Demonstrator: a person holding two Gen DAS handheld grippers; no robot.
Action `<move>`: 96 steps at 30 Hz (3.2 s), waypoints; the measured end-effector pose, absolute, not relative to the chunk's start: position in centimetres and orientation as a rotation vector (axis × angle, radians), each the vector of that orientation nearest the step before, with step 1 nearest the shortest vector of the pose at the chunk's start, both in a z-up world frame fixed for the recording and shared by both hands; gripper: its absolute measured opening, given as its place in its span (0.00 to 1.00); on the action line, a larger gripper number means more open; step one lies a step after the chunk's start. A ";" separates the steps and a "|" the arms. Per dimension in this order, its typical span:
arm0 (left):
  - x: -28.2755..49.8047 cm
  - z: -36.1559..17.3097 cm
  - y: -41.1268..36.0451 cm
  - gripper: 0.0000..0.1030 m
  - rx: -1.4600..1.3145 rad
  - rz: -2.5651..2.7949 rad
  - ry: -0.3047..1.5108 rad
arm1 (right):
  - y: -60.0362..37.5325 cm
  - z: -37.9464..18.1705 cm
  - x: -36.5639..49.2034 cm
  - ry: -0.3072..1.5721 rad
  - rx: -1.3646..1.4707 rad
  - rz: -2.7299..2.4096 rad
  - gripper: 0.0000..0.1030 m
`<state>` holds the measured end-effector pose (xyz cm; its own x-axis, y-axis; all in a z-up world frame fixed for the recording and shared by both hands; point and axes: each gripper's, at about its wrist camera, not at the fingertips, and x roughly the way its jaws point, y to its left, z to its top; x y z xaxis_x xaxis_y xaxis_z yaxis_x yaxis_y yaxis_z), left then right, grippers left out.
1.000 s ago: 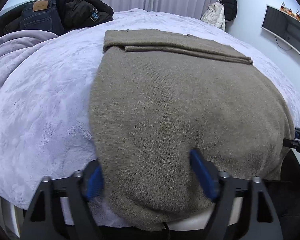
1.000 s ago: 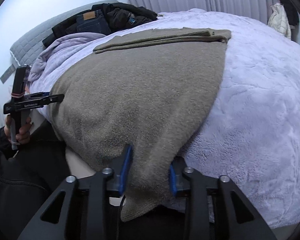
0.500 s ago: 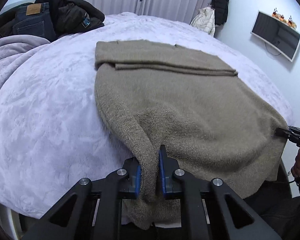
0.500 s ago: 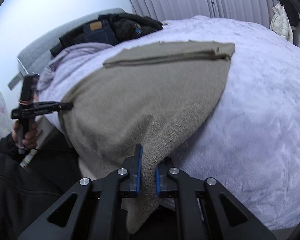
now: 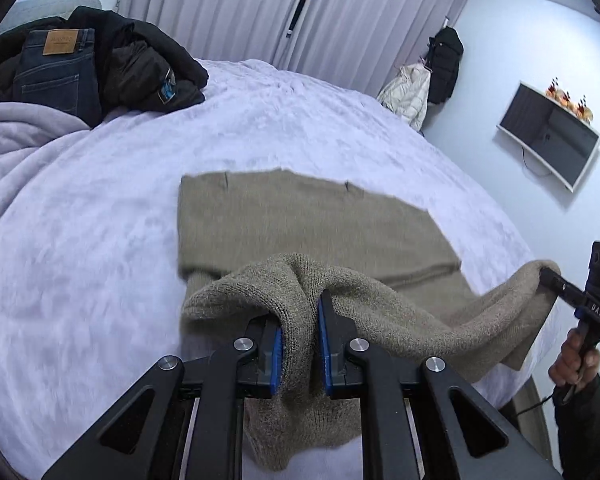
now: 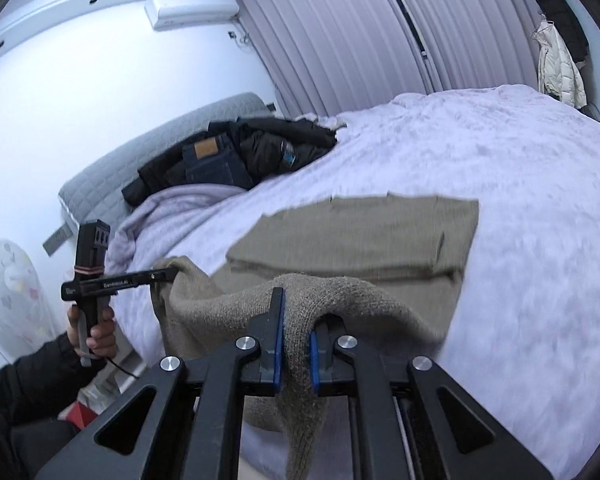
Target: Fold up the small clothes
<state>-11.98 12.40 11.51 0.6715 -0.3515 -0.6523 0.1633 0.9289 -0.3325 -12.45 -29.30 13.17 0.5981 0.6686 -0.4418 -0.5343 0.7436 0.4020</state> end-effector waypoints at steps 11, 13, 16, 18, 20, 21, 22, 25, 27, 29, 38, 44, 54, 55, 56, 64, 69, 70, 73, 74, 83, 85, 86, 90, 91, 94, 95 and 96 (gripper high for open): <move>-0.1 8.8 13.4 0.15 -0.414 -0.246 0.940 | -29.6 12.5 -1.3 0.685 0.369 0.573 0.10; 1.7 7.5 13.7 0.15 -0.445 -0.237 0.976 | -29.3 11.3 1.2 0.731 0.382 0.523 0.10; 4.3 5.4 14.5 0.15 -0.496 -0.219 1.018 | -29.3 9.3 4.4 0.792 0.395 0.450 0.10; 6.0 3.7 15.4 0.15 -0.542 -0.192 1.053 | -29.4 8.0 6.4 0.830 0.407 0.410 0.10; 7.2 1.7 16.7 0.15 -0.621 -0.180 1.091 | -29.4 6.8 8.0 0.866 0.421 0.381 0.10; 7.5 0.8 17.1 0.16 -0.661 -0.188 1.099 | -29.4 6.2 8.8 0.884 0.427 0.369 0.10; 7.7 0.1 17.5 0.16 -0.697 -0.200 1.107 | -29.4 5.7 9.5 0.898 0.434 0.363 0.10; 7.0 0.0 17.9 0.16 -0.715 -0.244 1.100 | -29.3 3.9 11.0 0.973 0.460 0.357 0.14; 5.9 0.8 18.1 0.21 -0.702 -0.254 1.089 | -29.5 3.1 11.2 1.018 0.468 0.363 0.14; 3.8 1.8 18.0 0.57 -0.672 -0.263 1.075 | -30.0 3.6 10.1 0.999 0.470 0.380 0.18; -1.1 2.8 13.1 0.81 -0.521 -0.322 1.082 | -29.7 5.0 2.1 0.949 0.385 0.457 0.51; 0.9 2.7 11.8 0.15 -0.482 -0.329 1.124 | -27.5 5.5 1.8 0.950 0.283 0.511 0.27; 6.3 6.4 14.5 0.13 -0.602 -0.317 1.016 | -27.8 9.7 7.5 0.839 0.434 0.585 0.09; 7.4 6.5 14.9 0.13 -0.625 -0.291 1.007 | -27.8 9.8 8.8 0.838 0.468 0.580 0.09; 8.7 6.4 15.4 0.13 -0.648 -0.269 1.002 | -27.9 9.8 10.1 0.839 0.505 0.572 0.09; 15.0 2.5 15.4 0.22 -0.670 -0.110 1.101 | -26.0 6.5 19.3 0.972 0.566 0.381 0.13; 16.2 1.3 16.0 0.60 -0.766 -0.192 1.114 | -26.2 4.8 21.9 1.025 0.551 0.311 0.64; 16.2 1.4 16.2 0.80 -0.801 -0.216 1.095 | -26.6 4.7 21.9 1.008 0.568 0.288 0.69; 15.4 2.6 17.1 0.91 -0.808 -0.198 1.032 | -27.7 4.4 21.5 0.976 0.627 0.275 0.74; 15.1 3.0 17.4 0.91 -0.803 -0.209 1.026 | -28.0 4.3 21.2 0.975 0.643 0.275 0.74; 15.8 7.2 11.2 0.91 -0.451 -0.297 0.985 | -21.7 7.6 17.9 0.911 0.165 0.297 0.74; 17.4 6.2 8.7 0.91 -0.321 -0.249 1.013 | -18.3 7.3 18.3 0.940 0.036 0.315 0.74; 18.2 5.2 8.2 0.91 -0.265 -0.190 1.037 | -16.9 6.9 18.6 0.956 -0.023 0.312 0.74; 19.5 1.5 10.8 0.91 -0.250 -0.044 1.085 | -16.3 3.8 20.5 1.025 -0.161 0.156 0.74; 19.2 1.3 11.7 0.91 -0.281 -0.061 1.061 | -17.7 3.1 20.6 1.037 -0.158 0.108 0.74; 18.7 1.0 11.9 0.93 -0.197 0.008 1.033 | -22.1 2.2 21.2 1.056 -0.024 0.040 0.76; 19.1 0.7 11.9 0.96 -0.172 0.064 1.055 | -23.0 1.9 21.4 1.066 0.008 0.020 0.79; 19.2 0.6 12.2 0.96 -0.195 0.063 1.067 | -23.7 1.8 21.5 1.075 0.035 0.016 0.79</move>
<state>19.21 12.20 0.64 0.4829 -0.0431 -0.8746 -0.1454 0.9810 -0.1286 21.53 -23.66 1.76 0.4756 0.0303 -0.8791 0.0041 0.9993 0.0367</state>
